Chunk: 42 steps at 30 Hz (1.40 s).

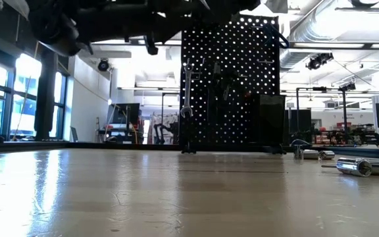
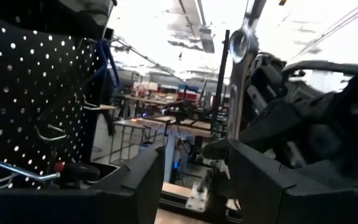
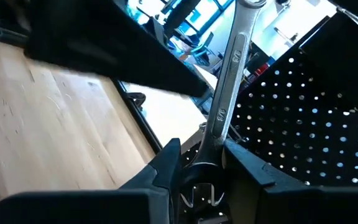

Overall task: Hang tools onto peg board
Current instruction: Hang the silver wrench on the peg board

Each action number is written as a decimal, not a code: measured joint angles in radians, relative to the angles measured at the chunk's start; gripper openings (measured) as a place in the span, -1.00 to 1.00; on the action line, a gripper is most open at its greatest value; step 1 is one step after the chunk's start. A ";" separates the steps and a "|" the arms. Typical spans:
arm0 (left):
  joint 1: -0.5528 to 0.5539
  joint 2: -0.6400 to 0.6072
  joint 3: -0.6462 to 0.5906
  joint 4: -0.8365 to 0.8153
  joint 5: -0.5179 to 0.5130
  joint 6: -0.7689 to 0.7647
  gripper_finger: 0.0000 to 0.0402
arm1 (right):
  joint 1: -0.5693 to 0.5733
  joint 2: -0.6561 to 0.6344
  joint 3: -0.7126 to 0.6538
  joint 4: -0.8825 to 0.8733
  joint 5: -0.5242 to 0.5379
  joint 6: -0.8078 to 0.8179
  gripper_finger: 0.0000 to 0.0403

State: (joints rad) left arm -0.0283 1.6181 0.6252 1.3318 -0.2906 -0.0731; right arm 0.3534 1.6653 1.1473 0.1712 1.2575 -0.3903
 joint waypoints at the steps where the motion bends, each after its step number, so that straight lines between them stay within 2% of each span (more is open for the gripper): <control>1: 0.000 -0.014 -0.012 0.000 0.007 -0.008 -0.19 | 0.000 0.000 0.000 -0.003 0.003 -0.003 -0.60; 8: -0.001 -0.080 -0.041 0.004 0.023 -0.057 -0.19 | -0.016 0.000 0.000 -0.002 -0.039 0.009 -0.60; 23: 0.004 -0.079 0.034 -0.114 -0.023 -0.081 -0.18 | -0.034 0.000 0.000 0.029 -0.102 0.014 -0.60; 31: 0.010 -0.079 0.038 -0.068 -0.032 -0.056 -0.19 | -0.040 0.000 0.000 0.029 -0.112 0.015 -0.60; 42: 0.015 -0.079 0.105 -0.205 -0.006 -0.037 -0.36 | -0.060 0.000 0.000 0.028 -0.138 0.034 -0.60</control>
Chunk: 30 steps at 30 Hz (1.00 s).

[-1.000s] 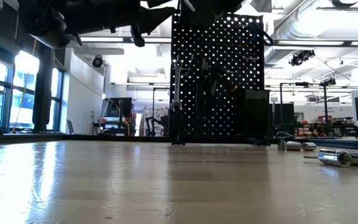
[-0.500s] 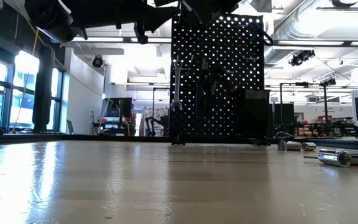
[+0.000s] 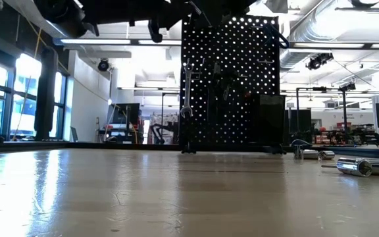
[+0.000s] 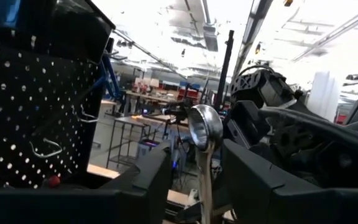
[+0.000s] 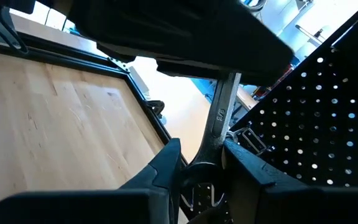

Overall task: Hang tools onto peg board
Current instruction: Hang the silver wrench on the peg board

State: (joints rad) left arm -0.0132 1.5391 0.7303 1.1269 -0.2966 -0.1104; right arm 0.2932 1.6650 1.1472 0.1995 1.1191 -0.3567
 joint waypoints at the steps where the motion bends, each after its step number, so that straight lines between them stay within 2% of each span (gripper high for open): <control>1: 0.000 0.000 0.000 0.002 0.000 0.008 -0.39 | 0.000 0.000 0.000 0.000 0.005 0.000 -0.60; 4: 0.000 0.000 0.000 0.019 -0.001 0.031 -0.53 | 0.000 0.000 0.000 -0.010 0.012 0.001 -0.60; 9: 0.000 0.000 0.000 0.023 0.019 0.065 -0.88 | 0.000 0.000 0.000 -0.016 0.024 0.014 -0.60; 11: 0.000 0.000 0.002 0.022 0.039 0.071 -0.95 | 0.000 0.000 0.000 -0.017 0.024 0.020 -0.53; 16: 0.003 0.000 0.000 -0.004 0.052 0.101 -0.97 | 0.000 0.000 0.000 -0.015 0.032 0.041 -0.38; 24: 0.015 0.000 0.000 -0.029 0.106 0.133 -0.99 | 0.015 0.000 0.000 -0.023 0.032 0.040 -0.44; 30: 0.037 -0.031 0.000 -0.149 0.138 0.166 -0.99 | 0.049 -0.007 0.000 -0.085 0.029 0.077 -0.42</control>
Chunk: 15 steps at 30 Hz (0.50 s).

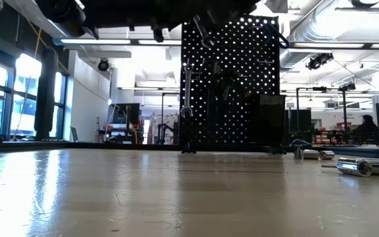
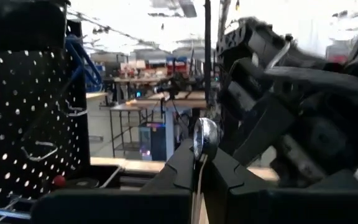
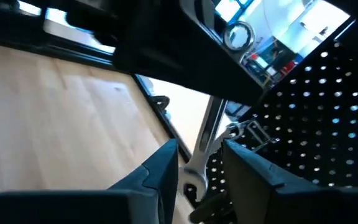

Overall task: Hang tools onto peg board
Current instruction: Hang the silver wrench on the peg board

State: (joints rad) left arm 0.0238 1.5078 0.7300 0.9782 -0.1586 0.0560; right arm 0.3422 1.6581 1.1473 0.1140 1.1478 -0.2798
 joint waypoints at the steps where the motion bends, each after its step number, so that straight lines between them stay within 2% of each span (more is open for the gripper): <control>1: 0.004 -0.009 0.000 -0.024 0.012 0.007 -0.99 | 0.006 -0.007 0.000 -0.025 -0.007 0.023 -0.41; 6: 0.022 -0.065 0.000 -0.133 0.062 0.047 -0.99 | 0.025 -0.079 0.000 -0.222 -0.056 0.215 -0.28; 10: 0.040 -0.107 0.000 -0.226 0.121 0.080 -1.00 | 0.039 -0.160 0.000 -0.470 -0.140 0.433 -0.16; 15: 0.067 -0.131 0.000 -0.326 0.171 0.113 -1.00 | 0.087 -0.247 0.000 -0.800 -0.160 0.712 -0.15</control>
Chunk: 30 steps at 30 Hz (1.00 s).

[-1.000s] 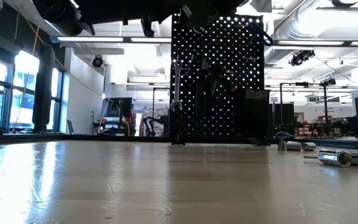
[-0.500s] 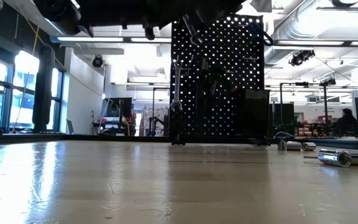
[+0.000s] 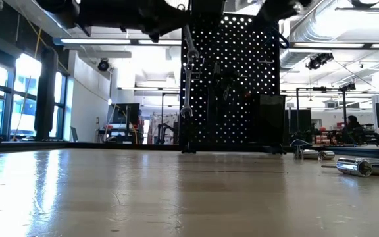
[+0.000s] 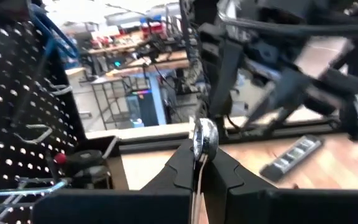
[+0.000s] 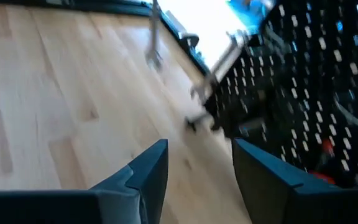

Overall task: Hang tools onto peg board
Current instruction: Hang the silver wrench on the peg board

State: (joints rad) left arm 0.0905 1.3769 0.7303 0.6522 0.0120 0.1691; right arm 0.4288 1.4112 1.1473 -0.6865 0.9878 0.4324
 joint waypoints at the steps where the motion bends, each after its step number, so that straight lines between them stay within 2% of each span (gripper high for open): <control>1: 0.005 0.000 0.000 -0.007 0.020 0.002 -1.00 | 0.012 -0.014 0.000 -0.057 0.000 0.047 -0.15; 4: 0.024 0.001 0.000 -0.029 0.081 0.001 -1.00 | 0.049 -0.046 0.000 -0.166 0.008 0.168 -0.18; 9: 0.042 0.019 0.000 -0.030 0.095 0.001 -1.00 | 0.086 -0.058 0.000 -0.213 0.024 0.258 -0.20; 13: 0.056 0.036 0.000 -0.029 0.125 -0.002 -1.00 | 0.087 -0.062 -0.014 -0.201 0.017 0.267 -0.20; 18: 0.074 0.037 0.000 -0.049 0.134 -0.007 -1.00 | 0.041 -0.107 -0.049 -0.192 -0.067 0.233 -0.20; 21: 0.091 0.038 0.000 -0.049 0.134 -0.007 -1.00 | 0.013 -0.150 -0.073 -0.111 -0.110 0.145 -0.20; 24: 0.120 0.059 0.000 -0.046 0.134 -0.022 -1.00 | -0.026 -0.206 -0.109 0.057 -0.179 0.014 -0.21; 30: 0.158 0.162 0.028 0.042 0.188 -0.096 -1.00 | -0.130 -0.277 -0.221 0.390 -0.451 -0.162 -0.21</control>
State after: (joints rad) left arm 0.2486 1.5388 0.7583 0.6946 0.1995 0.0735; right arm 0.2984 1.1346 0.9265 -0.2965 0.5365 0.2708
